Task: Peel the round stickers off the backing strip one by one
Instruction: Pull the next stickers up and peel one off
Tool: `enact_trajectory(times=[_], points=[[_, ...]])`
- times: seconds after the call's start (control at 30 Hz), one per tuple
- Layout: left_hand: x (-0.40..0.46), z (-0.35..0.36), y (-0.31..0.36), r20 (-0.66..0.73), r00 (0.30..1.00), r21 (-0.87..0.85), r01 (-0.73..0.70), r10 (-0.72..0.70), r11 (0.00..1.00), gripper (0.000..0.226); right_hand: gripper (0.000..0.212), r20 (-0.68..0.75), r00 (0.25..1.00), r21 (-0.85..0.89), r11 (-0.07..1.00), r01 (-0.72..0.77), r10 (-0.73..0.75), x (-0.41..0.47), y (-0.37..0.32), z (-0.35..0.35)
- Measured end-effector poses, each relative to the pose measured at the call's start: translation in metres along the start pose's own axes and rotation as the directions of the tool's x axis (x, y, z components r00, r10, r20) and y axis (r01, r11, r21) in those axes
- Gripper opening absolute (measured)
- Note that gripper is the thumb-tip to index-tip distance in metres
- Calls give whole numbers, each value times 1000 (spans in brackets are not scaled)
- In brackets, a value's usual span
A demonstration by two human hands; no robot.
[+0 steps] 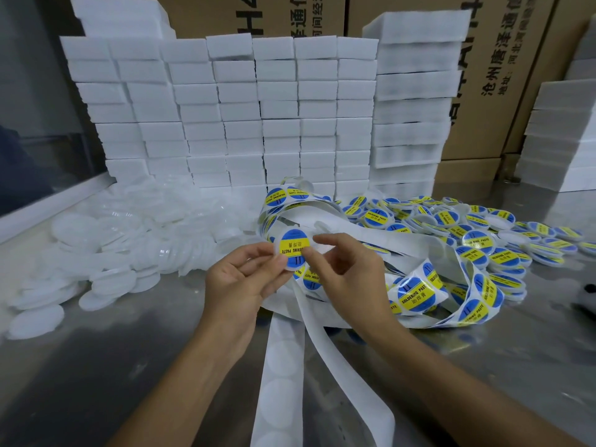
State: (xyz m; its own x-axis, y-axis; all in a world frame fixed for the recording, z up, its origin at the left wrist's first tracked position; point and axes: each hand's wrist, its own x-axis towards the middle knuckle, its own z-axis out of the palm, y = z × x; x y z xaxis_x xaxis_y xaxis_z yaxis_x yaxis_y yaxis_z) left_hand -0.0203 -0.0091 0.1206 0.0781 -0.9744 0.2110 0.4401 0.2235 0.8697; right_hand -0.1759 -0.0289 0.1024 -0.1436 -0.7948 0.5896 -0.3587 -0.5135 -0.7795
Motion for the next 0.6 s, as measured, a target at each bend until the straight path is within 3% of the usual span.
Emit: enact_trajectory(times=[0.13, 0.37, 0.5, 0.6], points=[[1, -1, -2, 45, 998, -110, 54, -49, 993, 13, 45, 114, 993, 38, 999, 8, -12, -9, -3, 11], [0, 0, -5, 122, 987, -37, 111, -106, 993, 31, 5, 98, 994, 259, 962, -81, 57, 3, -4, -1], [0, 0, -5, 120, 988, -12, 101, -99, 995, 32, 14, 109, 990, 244, 963, -110, 86, 1, -4, 0], [1, -1, -5, 147, 988, -3, 54, -53, 999, 28, 46, 123, 987, 207, 969, -131, 107, -2, -6, 4]])
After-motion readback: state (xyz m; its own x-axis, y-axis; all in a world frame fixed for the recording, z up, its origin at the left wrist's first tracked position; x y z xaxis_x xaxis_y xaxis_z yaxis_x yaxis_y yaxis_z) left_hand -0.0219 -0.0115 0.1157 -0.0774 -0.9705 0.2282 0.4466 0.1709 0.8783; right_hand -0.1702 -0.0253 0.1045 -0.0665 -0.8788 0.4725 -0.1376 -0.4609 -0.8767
